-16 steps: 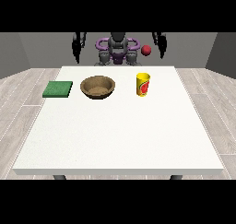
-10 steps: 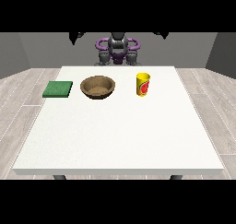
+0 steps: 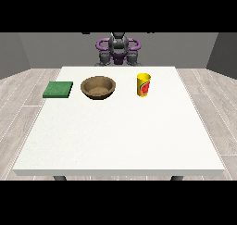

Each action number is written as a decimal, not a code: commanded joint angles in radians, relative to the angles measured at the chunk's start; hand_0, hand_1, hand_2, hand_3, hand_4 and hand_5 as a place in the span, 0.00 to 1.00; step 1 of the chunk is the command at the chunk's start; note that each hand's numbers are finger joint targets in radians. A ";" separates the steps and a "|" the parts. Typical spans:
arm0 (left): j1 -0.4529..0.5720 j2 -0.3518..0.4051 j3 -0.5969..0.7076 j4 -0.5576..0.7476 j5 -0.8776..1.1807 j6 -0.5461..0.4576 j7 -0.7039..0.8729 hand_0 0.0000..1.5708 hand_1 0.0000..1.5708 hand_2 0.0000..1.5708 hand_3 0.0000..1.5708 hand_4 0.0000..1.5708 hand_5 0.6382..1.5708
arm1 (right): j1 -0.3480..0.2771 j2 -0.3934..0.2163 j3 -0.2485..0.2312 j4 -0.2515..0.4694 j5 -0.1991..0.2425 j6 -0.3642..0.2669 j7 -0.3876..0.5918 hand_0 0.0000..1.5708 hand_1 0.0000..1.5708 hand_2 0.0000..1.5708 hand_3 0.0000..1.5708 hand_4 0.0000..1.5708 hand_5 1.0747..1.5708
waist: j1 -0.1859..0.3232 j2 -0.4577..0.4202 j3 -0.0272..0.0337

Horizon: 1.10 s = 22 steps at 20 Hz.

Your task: Pick the cup and pour the ball into the bowl, then pick the bowl and place it on the pad

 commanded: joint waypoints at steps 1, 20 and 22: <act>0.016 -0.034 -0.044 -0.056 0.012 0.012 0.040 0.00 0.00 0.00 0.00 0.00 0.96 | -0.055 0.013 0.177 -0.037 0.033 -0.213 0.083 0.00 0.00 0.00 0.00 0.37 1.00 | -0.008 0.050 0.0016; -0.332 0.137 0.191 0.313 -0.132 -0.048 -0.484 0.00 0.00 0.00 0.00 0.00 0.85 | -0.372 -0.064 -0.041 -0.093 0.007 0.055 -0.068 0.00 0.00 0.00 0.00 0.00 0.99 | -0.211 0.664 0.0017; -0.301 0.159 0.243 0.397 -0.125 -0.074 -0.602 0.00 0.00 0.00 0.00 0.00 0.85 | -0.378 -0.073 -0.028 -0.141 0.028 0.051 -0.048 0.00 0.00 0.00 0.00 0.00 1.00 | -0.234 0.703 0.0009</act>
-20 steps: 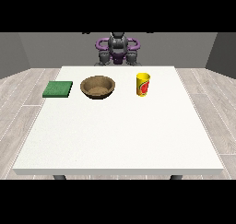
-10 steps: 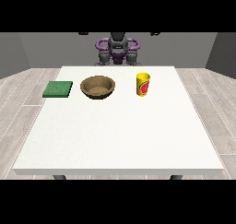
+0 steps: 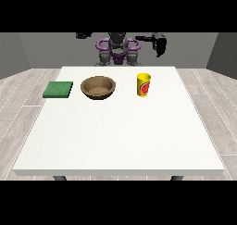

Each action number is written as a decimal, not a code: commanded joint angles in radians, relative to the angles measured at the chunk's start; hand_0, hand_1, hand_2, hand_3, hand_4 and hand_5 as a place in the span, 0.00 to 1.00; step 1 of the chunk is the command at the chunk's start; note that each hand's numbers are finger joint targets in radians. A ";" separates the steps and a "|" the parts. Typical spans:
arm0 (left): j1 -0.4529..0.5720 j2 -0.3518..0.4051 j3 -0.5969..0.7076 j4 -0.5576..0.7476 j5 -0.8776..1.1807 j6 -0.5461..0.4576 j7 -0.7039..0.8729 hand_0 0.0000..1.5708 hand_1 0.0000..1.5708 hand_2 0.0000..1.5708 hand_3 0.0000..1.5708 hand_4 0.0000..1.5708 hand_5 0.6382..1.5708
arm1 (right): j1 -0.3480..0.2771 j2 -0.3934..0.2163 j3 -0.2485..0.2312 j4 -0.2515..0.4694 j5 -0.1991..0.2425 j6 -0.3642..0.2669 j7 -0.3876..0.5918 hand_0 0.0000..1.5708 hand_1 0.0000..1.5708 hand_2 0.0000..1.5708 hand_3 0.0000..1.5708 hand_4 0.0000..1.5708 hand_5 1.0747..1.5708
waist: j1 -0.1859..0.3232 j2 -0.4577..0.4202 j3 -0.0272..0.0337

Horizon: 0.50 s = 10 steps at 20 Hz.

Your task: Pick the cup and pour the ball into the bowl, then pick the bowl and place it on the pad

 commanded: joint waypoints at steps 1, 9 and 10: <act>0.052 -0.015 0.027 0.119 -0.015 -0.022 -0.188 0.00 0.00 0.00 0.00 0.00 0.84 | 0.047 -0.032 -0.023 -0.048 -0.029 0.056 -0.059 0.00 0.00 0.00 0.00 0.00 1.00 | -0.031 0.071 -0.0003; 0.027 0.022 0.036 0.424 -0.037 -0.109 -0.365 0.00 0.00 0.00 0.00 0.00 0.82 | 0.040 -0.031 -0.101 -0.067 -0.018 0.054 0.019 0.00 0.00 0.00 0.00 0.00 0.99 | 0.019 0.010 -0.0002; 0.018 -0.018 0.032 0.464 -0.074 -0.042 -0.424 0.00 0.00 0.00 0.00 0.00 0.83 | 0.042 -0.041 -0.102 -0.107 -0.034 0.071 0.037 0.00 0.00 0.00 0.00 0.00 1.00 | -0.020 0.014 -0.0003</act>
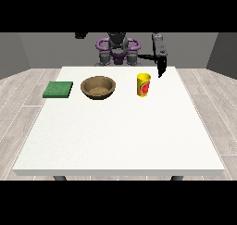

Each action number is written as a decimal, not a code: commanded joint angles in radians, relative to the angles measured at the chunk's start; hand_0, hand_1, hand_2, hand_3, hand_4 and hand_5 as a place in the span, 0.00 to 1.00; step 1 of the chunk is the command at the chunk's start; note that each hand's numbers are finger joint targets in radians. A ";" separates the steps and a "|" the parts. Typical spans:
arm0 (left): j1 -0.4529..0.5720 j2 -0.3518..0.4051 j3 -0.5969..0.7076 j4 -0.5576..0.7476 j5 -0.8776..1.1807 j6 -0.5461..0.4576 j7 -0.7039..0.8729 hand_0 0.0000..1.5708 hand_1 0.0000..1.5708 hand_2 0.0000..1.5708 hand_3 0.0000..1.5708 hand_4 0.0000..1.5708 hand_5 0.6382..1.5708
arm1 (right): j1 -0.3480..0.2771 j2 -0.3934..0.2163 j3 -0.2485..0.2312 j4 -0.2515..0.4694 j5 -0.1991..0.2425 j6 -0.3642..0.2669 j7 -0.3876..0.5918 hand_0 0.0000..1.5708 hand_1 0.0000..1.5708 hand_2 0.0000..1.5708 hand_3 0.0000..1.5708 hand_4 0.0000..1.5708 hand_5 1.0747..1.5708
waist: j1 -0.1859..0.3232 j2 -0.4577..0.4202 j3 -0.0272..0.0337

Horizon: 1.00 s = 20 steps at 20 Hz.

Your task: Pick the cup and pour the ball into the bowl, then pick the bowl and place it on the pad

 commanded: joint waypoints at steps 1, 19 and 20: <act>-0.048 -0.007 0.000 0.152 -0.018 0.007 -0.066 0.00 0.00 0.00 0.00 0.00 0.83 | 0.080 0.010 -0.003 0.003 0.000 0.032 -0.049 0.00 0.00 0.00 0.00 0.00 1.00 | 0.002 -0.025 0.0003; -0.176 0.049 0.116 0.567 0.003 0.017 -0.412 0.00 0.00 0.00 0.00 0.00 0.85 | 0.097 -0.149 -0.251 -0.210 -0.230 0.241 0.002 0.00 0.00 0.00 0.00 0.00 0.99 | -0.142 0.113 -0.0004; -0.160 0.093 0.126 0.593 0.008 -0.020 -0.415 0.00 0.00 0.00 0.00 0.00 0.84 | 0.148 -0.138 -0.250 -0.237 -0.240 0.238 0.019 0.00 0.00 0.00 0.00 0.00 0.99 | -0.134 0.082 -0.0003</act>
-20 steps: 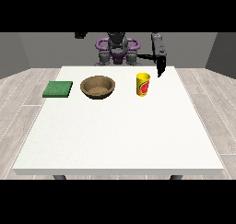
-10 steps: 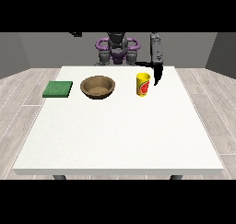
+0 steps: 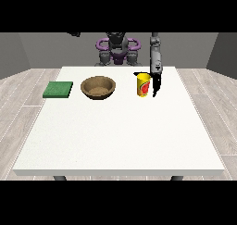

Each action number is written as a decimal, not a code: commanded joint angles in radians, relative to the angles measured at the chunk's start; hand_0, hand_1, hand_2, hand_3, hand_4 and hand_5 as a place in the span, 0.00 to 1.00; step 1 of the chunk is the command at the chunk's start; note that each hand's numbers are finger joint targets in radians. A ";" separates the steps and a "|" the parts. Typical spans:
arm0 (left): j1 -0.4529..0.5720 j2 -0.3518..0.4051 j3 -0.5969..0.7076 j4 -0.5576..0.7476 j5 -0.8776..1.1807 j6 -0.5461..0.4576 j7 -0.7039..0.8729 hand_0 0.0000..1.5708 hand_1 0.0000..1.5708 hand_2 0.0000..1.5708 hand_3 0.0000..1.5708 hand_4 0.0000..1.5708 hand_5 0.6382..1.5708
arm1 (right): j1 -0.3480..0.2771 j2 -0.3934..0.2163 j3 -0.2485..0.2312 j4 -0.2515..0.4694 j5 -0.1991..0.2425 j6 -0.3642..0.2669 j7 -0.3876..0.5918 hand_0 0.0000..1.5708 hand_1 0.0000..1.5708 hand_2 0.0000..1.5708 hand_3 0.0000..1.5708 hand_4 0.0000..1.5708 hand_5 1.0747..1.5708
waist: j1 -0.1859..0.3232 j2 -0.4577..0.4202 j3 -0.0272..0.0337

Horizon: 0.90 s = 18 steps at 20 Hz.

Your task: Pick the cup and pour the ball into the bowl, then pick the bowl and place it on the pad

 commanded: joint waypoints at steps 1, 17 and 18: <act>-0.082 0.026 0.028 0.094 0.001 0.041 -0.015 0.00 0.00 0.00 0.00 0.00 0.84 | -0.024 -0.029 -0.032 -0.079 -0.037 0.002 0.069 0.00 0.00 0.00 0.00 0.00 0.99 | -0.037 0.016 -0.0003; -0.073 0.042 -0.082 0.111 -0.233 0.409 -0.069 0.85 0.85 1.00 1.00 0.70 0.92 | 0.071 -0.109 -0.209 0.020 -0.227 0.144 0.039 0.00 0.00 0.00 0.00 0.10 0.97 | -0.051 -0.082 0.0019; -0.093 0.002 -0.134 0.099 -0.274 0.431 -0.020 0.86 0.86 1.00 1.00 0.71 0.92 | 0.023 -0.114 -0.232 0.080 -0.197 0.096 0.051 0.00 0.00 0.00 0.00 0.11 0.97 | 0.013 -0.110 0.0018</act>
